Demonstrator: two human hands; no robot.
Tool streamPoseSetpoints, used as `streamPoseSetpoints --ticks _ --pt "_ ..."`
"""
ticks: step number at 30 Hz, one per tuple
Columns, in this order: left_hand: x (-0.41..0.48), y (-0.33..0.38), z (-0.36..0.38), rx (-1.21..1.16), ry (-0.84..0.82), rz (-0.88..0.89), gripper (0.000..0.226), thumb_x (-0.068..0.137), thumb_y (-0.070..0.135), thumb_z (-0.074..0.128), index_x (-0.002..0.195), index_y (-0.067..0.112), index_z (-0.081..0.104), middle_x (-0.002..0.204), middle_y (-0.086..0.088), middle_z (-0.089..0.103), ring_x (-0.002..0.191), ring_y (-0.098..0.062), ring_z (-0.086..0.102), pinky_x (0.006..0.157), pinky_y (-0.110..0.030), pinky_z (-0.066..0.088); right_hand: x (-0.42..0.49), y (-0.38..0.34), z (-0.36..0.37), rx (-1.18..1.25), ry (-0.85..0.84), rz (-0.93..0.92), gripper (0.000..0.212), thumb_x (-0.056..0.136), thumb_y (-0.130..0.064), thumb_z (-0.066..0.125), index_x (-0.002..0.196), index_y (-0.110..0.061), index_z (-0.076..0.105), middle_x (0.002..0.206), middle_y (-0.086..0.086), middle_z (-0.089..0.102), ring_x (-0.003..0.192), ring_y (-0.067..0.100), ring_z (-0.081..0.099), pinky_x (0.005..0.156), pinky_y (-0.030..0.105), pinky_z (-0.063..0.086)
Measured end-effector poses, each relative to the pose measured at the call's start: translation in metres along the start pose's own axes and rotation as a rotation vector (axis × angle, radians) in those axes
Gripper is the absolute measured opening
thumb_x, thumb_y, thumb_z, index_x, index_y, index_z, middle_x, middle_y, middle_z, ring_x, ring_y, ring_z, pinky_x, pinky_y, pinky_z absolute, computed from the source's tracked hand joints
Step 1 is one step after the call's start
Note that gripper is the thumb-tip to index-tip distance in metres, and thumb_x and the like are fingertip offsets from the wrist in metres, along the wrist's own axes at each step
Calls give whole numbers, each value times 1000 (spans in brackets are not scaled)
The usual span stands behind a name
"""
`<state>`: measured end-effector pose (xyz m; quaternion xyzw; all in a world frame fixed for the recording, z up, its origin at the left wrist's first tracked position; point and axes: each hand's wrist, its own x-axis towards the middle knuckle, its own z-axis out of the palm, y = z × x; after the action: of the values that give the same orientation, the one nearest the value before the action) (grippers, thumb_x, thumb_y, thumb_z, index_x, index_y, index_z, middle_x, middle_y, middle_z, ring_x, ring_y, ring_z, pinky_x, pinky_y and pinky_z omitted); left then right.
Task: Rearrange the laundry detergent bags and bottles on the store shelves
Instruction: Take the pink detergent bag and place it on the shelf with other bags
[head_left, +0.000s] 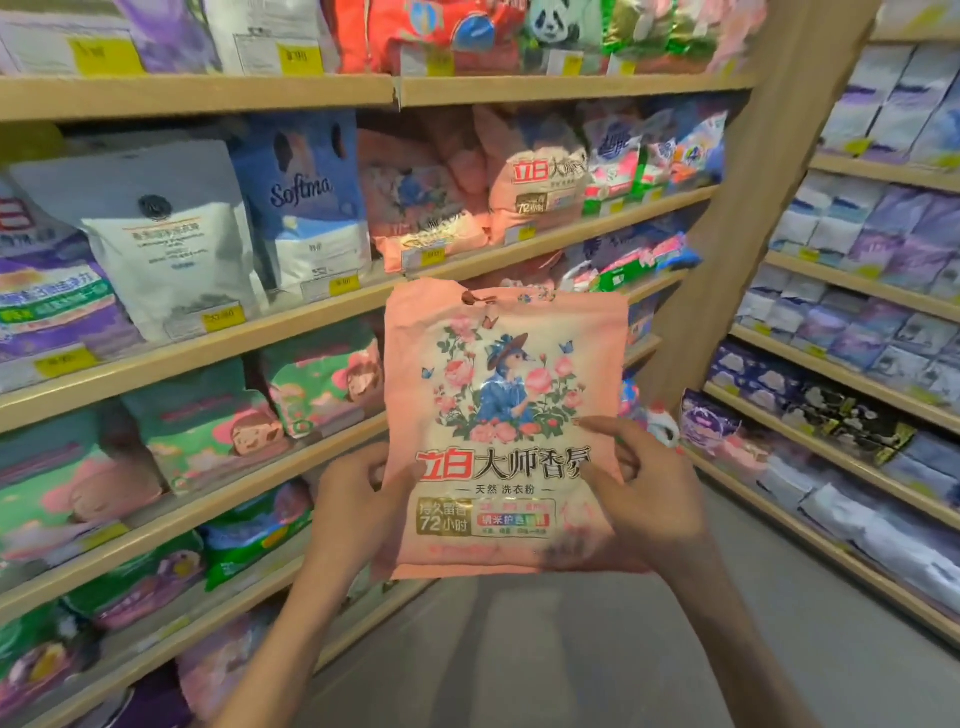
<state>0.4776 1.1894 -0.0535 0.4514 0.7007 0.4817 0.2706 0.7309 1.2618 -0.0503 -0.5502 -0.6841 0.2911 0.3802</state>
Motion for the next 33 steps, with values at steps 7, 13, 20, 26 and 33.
streamPoseSetpoints --ticks 7,13,20,26,33 --pt "54 16 48 0 84 12 11 92 21 70 94 29 77 83 15 78 74 -6 74 69 -43 59 87 25 -15 -15 -26 -53 39 83 -21 74 108 -49 65 67 -26 57 72 -1 55 79 34 51" --pt "98 25 66 -33 127 -21 12 93 17 69 97 26 77 84 15 78 73 -5 75 68 -37 59 147 35 -7 7 -77 -108 41 83 -15 74 107 -47 66 70 -33 61 75 -5 59 79 36 53" --pt "152 22 75 -9 196 -7 15 93 16 69 88 30 72 84 12 78 71 -3 73 60 -27 54 213 41 15 19 -98 -265 39 81 -8 77 113 -30 69 65 -40 54 65 -8 54 60 20 38" --pt "206 24 76 22 279 -5 16 92 19 70 83 32 73 80 11 77 72 -12 73 69 -50 59 285 36 33 89 -216 -291 40 82 -10 76 112 -36 67 79 -32 68 75 -5 66 71 23 55" --pt "256 25 80 -5 356 -27 10 92 23 71 82 25 73 80 10 78 75 -16 74 71 -54 58 353 29 55 239 -309 -277 42 85 -6 73 110 -39 66 97 -13 76 91 9 72 79 51 59"
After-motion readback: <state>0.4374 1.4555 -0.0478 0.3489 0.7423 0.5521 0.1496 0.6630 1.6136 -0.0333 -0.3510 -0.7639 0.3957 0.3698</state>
